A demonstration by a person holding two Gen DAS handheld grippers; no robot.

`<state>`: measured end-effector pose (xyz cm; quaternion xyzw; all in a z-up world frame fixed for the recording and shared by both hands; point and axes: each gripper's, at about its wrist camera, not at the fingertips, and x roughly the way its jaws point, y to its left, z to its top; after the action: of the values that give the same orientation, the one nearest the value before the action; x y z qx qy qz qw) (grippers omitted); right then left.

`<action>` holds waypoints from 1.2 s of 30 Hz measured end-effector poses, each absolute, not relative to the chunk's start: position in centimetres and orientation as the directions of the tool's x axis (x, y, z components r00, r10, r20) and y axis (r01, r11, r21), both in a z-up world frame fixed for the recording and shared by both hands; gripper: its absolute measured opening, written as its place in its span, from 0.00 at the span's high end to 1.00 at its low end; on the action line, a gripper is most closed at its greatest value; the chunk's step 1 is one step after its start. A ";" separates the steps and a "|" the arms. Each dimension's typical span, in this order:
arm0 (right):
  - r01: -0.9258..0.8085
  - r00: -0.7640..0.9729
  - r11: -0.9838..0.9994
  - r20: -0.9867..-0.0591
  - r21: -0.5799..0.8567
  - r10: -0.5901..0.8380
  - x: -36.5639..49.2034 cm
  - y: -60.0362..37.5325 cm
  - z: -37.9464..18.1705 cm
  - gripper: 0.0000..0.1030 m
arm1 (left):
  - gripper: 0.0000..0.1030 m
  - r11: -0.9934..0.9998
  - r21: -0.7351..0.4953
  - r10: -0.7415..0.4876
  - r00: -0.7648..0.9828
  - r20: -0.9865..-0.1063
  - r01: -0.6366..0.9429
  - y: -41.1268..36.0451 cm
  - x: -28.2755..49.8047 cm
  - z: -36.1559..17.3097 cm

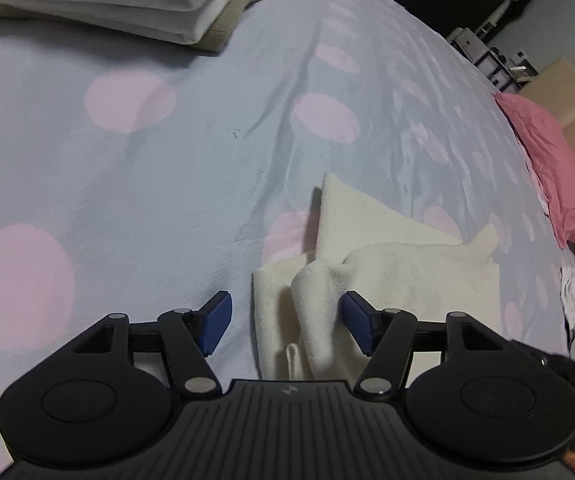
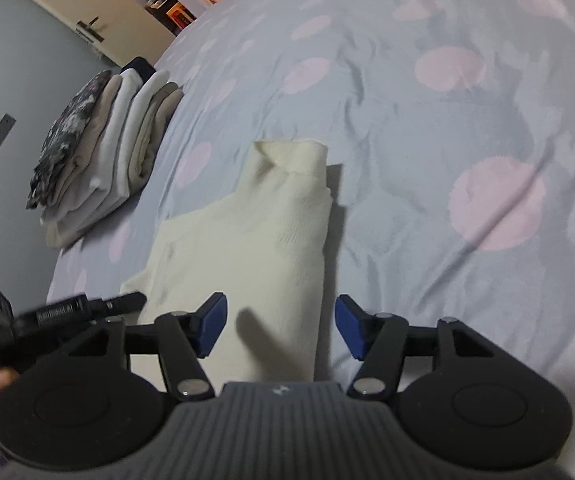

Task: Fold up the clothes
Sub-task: 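Grasp the folded sweater with both grippers and lift it off the bed, then carry the sweater with both grippers over to the clothes stack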

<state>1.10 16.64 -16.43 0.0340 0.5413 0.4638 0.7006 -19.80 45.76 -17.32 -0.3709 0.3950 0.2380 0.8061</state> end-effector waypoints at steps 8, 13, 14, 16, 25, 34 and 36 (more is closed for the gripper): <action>-0.558 -0.059 0.560 -0.702 0.612 0.709 2.5 18.7 -19.3 0.37 | 0.53 0.659 -0.405 0.089 0.601 -0.794 -0.633 45.3 -18.5 -18.1; -0.517 -0.071 0.546 -0.668 0.660 0.740 3.6 19.0 -20.4 0.48 | 0.70 0.672 -0.420 0.083 0.626 -0.776 -0.609 45.1 -18.3 -18.1; -0.509 -0.076 0.542 -0.662 0.668 0.746 3.7 19.0 -20.4 0.55 | 0.73 0.672 -0.425 0.082 0.631 -0.771 -0.606 45.0 -18.3 -18.1; -0.495 -0.084 0.530 -0.645 0.688 0.759 3.9 19.0 -20.6 0.68 | 0.79 0.677 -0.426 0.086 0.639 -0.764 -0.600 44.9 -18.4 -17.8; -0.573 -0.043 0.478 -0.607 0.665 0.793 2.4 18.6 -16.9 0.82 | 0.83 0.698 -0.415 0.166 0.696 -0.699 -0.583 43.9 -20.0 -14.4; -0.689 0.006 0.359 -0.491 0.629 0.871 -0.9 18.6 -8.8 0.83 | 0.84 0.712 -0.402 0.327 0.779 -0.535 -0.575 43.5 -24.5 -6.5; -0.726 0.003 0.323 -0.467 0.607 0.884 -1.7 19.7 -6.6 0.83 | 0.84 0.713 -0.391 0.365 0.785 -0.501 -0.582 44.4 -25.6 -4.2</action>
<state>-1.68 19.66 -6.64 0.0961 0.4112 0.5740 0.7016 -25.60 44.39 -4.23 -0.2737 0.1977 0.2618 0.9041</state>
